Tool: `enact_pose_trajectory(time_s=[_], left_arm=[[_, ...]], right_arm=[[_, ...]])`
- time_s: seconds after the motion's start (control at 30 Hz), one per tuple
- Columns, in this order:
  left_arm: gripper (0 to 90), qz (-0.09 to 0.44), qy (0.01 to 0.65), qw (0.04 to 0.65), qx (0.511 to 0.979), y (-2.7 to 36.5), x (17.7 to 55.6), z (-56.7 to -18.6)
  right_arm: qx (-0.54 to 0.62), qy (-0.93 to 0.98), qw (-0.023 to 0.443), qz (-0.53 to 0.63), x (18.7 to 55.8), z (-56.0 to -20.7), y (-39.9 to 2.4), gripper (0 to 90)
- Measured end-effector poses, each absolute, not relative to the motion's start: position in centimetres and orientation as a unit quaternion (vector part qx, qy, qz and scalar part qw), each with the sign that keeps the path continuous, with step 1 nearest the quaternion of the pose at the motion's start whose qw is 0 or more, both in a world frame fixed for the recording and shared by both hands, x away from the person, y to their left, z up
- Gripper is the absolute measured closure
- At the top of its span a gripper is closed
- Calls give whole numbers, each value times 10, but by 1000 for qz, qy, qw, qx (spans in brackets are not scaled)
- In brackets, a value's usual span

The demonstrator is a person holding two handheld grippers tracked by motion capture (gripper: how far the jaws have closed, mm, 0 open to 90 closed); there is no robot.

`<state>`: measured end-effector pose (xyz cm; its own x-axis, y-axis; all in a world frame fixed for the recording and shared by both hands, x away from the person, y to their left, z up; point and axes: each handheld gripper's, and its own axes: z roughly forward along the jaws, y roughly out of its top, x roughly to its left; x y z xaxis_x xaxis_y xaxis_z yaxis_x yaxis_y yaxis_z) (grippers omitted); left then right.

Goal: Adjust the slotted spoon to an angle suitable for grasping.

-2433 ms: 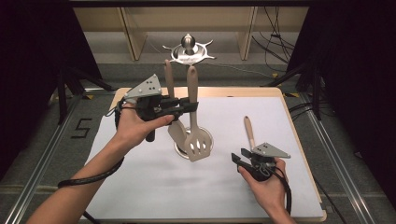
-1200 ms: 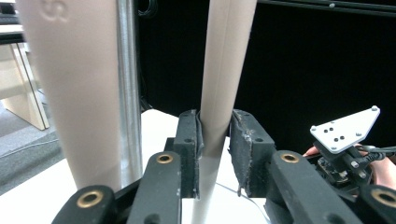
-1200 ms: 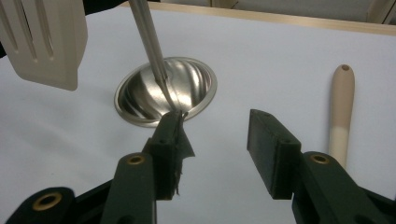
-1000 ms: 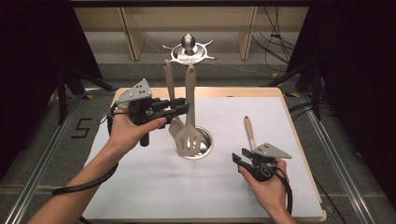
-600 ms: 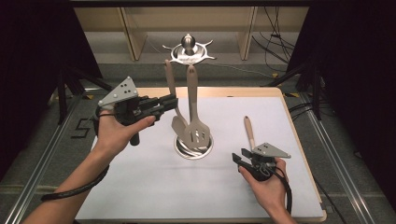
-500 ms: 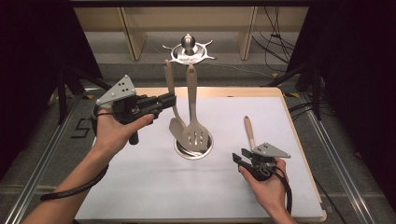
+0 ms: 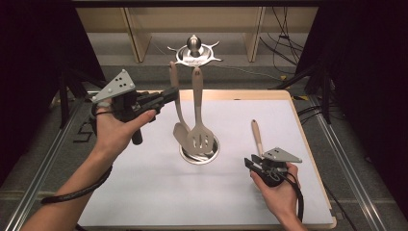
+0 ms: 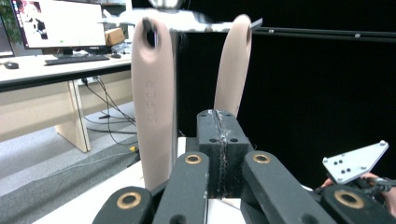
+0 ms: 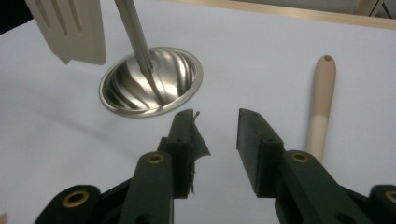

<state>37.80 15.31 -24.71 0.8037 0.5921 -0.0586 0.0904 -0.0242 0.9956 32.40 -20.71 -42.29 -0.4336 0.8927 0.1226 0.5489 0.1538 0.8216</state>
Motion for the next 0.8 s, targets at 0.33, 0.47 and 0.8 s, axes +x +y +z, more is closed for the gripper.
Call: enact_pose_trajectory(time_s=[0.33,0.47,0.8], left_arm=[[891,210,235,658,684,147,386,-231],[891,212,234,660,682,145,388,-227],[891,216,242,664,674,145,395,-222]], right_arm=[[495,745,197,400,326,-423,-207,793],[481,748,214,404,328,-425,-208,799],[493,748,195,400,326,-425,-205,811]])
